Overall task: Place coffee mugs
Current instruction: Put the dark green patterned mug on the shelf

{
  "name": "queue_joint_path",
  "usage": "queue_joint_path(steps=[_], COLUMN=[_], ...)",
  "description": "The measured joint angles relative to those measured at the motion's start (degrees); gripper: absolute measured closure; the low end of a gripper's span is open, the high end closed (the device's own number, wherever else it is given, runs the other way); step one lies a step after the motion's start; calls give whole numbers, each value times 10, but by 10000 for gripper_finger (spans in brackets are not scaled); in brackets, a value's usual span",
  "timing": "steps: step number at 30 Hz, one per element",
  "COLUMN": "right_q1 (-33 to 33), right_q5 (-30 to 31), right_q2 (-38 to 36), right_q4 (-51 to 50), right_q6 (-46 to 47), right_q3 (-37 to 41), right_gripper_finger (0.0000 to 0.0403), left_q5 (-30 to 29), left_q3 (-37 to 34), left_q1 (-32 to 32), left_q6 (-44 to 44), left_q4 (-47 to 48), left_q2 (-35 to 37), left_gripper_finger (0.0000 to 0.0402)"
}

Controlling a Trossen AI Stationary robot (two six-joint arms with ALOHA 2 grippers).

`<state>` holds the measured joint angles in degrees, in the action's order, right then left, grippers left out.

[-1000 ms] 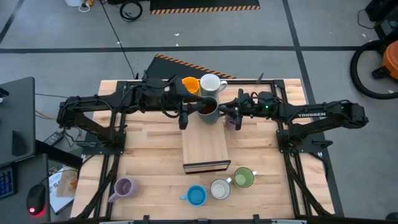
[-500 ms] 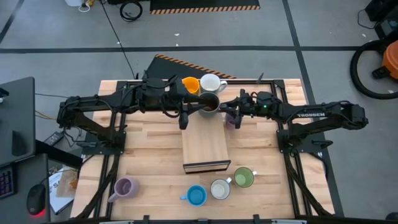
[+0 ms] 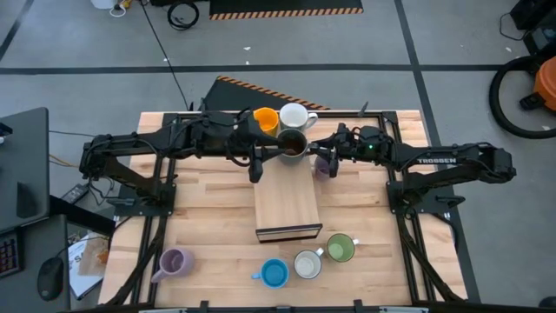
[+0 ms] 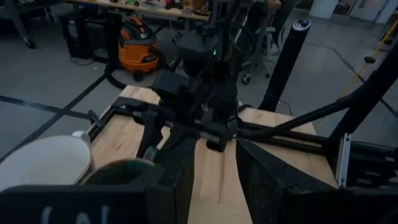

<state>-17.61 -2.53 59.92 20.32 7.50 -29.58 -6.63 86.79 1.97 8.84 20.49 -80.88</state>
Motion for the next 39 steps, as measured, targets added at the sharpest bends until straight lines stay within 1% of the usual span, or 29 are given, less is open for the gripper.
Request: queue_joint_path(steps=[3,9,13,16,21,26,30,39], right_q1=[0,0,0,-3,-8,-10,-10,-10], right_q5=[-3,-25,-29,-31,-31,-35,-51,-51], right_q2=[0,-3,-3,-3,-3,-4,-4,-4], right_q4=[2,0,-4,-29,-99,-191,-266,-430], right_q6=[4,31,46,56,53,45,44,43], right_q3=[0,0,0,-6,-49,-108,-152,-239], right_gripper_finger=[279,268,247,225,187,162,153,150], left_q5=[1,28,28,28,30,62,83,123], left_q3=[0,0,0,0,0,-1,-28,-98], left_q1=[0,0,0,0,0,0,0,-20], left_q6=[7,27,19,-2,-29,-68,-80,-60], left_q4=[37,117,107,90,36,-7,-18,-25], left_q2=[0,0,0,0,0,0,0,-1], left_gripper_finger=[276,276,276,276,276,276,276,276])
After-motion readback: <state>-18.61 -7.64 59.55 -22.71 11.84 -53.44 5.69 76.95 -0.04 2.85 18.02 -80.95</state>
